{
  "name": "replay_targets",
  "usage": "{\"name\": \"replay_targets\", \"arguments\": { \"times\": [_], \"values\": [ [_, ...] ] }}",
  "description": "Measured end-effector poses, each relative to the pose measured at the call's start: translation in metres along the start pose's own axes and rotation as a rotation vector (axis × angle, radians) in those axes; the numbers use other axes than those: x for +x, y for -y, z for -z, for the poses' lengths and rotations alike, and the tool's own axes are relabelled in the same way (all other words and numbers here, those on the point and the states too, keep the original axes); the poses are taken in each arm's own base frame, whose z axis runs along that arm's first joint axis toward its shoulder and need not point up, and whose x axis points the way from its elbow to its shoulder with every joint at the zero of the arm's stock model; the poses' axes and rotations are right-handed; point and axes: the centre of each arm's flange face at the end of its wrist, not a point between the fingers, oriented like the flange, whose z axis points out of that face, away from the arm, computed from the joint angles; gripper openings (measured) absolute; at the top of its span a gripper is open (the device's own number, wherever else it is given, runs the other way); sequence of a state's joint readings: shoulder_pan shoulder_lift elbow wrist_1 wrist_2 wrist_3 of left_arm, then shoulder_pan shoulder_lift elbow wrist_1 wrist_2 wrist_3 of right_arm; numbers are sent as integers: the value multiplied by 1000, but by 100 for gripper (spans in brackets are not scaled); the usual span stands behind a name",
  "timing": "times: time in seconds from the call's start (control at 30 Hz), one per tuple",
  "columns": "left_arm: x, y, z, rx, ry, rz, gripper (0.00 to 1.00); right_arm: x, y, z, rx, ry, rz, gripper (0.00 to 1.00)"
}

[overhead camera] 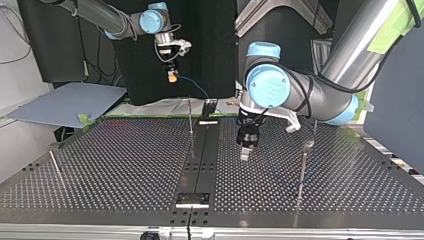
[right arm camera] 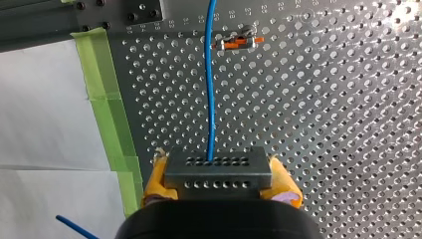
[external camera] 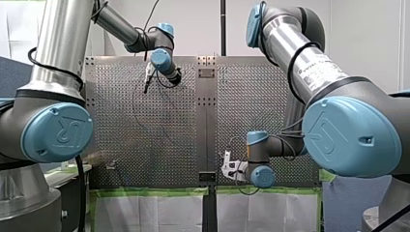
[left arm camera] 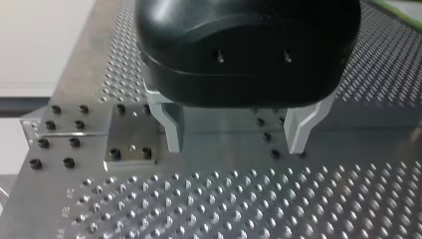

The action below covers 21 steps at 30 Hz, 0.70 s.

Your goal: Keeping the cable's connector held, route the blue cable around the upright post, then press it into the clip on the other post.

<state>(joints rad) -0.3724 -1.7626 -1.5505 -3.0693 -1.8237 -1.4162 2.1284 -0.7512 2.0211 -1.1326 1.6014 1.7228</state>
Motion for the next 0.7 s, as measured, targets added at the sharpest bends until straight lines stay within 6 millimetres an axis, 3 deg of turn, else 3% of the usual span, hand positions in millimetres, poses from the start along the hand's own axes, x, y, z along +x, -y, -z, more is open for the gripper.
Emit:
{"name": "replay_targets", "arguments": {
  "times": [0.37, 0.7],
  "values": [
    [4, -10, -3, -113, -16, -110, 100, 0, 1, 0, 1, 1, 1, 0],
    [46, -6, -31, -202, -70, -216, 100, 0, 1, 0, 3, 0, 0, 0]
  ]
}}
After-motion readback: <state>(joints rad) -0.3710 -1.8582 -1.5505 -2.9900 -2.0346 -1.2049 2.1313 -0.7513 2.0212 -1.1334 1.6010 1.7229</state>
